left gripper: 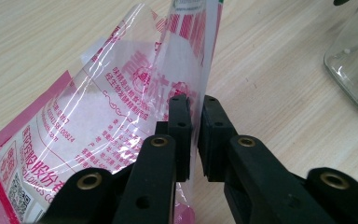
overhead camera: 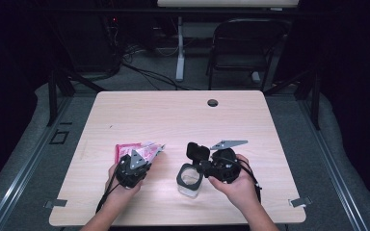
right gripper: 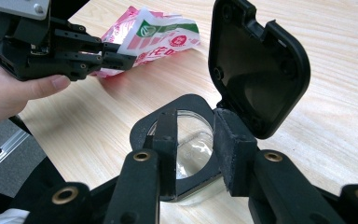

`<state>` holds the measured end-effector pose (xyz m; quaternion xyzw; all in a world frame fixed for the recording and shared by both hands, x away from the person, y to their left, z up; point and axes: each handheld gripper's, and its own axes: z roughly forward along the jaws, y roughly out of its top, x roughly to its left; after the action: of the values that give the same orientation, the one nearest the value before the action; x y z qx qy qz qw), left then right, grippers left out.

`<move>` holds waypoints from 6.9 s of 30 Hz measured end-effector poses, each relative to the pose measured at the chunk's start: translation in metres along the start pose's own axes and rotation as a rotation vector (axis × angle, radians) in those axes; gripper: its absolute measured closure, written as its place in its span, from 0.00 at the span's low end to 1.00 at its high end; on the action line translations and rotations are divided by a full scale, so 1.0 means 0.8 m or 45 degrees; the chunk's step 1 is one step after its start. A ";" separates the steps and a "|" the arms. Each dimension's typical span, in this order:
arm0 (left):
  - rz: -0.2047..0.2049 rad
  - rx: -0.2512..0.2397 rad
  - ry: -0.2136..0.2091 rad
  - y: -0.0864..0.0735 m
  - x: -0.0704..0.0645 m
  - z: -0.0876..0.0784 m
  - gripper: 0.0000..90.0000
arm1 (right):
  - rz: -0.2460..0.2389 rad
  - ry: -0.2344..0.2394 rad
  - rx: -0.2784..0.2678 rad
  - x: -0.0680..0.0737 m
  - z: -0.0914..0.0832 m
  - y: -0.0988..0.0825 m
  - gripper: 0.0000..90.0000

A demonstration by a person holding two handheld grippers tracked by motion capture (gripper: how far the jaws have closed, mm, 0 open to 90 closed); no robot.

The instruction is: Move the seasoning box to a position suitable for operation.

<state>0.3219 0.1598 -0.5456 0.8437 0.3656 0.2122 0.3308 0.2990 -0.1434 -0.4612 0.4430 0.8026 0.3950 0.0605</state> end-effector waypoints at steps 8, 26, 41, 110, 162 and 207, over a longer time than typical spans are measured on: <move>-0.074 -0.013 -0.009 -0.004 0.008 0.004 0.84 | -0.001 -0.001 -0.001 0.000 0.001 0.000 0.78; -0.056 0.023 0.013 -0.008 0.009 0.018 0.95 | -0.002 -0.002 0.011 0.001 0.004 -0.001 0.78; -0.074 0.045 0.011 -0.013 0.014 0.025 0.95 | -0.001 -0.001 0.019 0.001 0.007 -0.002 0.78; -0.062 -0.163 0.107 0.054 0.084 -0.117 1.00 | 0.023 -0.014 -0.041 -0.008 0.002 -0.004 0.79; -0.043 -0.131 -0.326 0.022 0.016 -0.070 1.00 | -0.053 0.035 -0.052 0.004 0.004 -0.001 0.74; -0.066 -0.085 -0.397 0.011 0.009 -0.051 1.00 | -0.093 0.308 0.055 0.065 0.066 0.038 0.78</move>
<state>0.3063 0.1774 -0.5098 0.8453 0.3241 0.0820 0.4168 0.3116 -0.0638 -0.4631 0.3639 0.8278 0.4257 -0.0321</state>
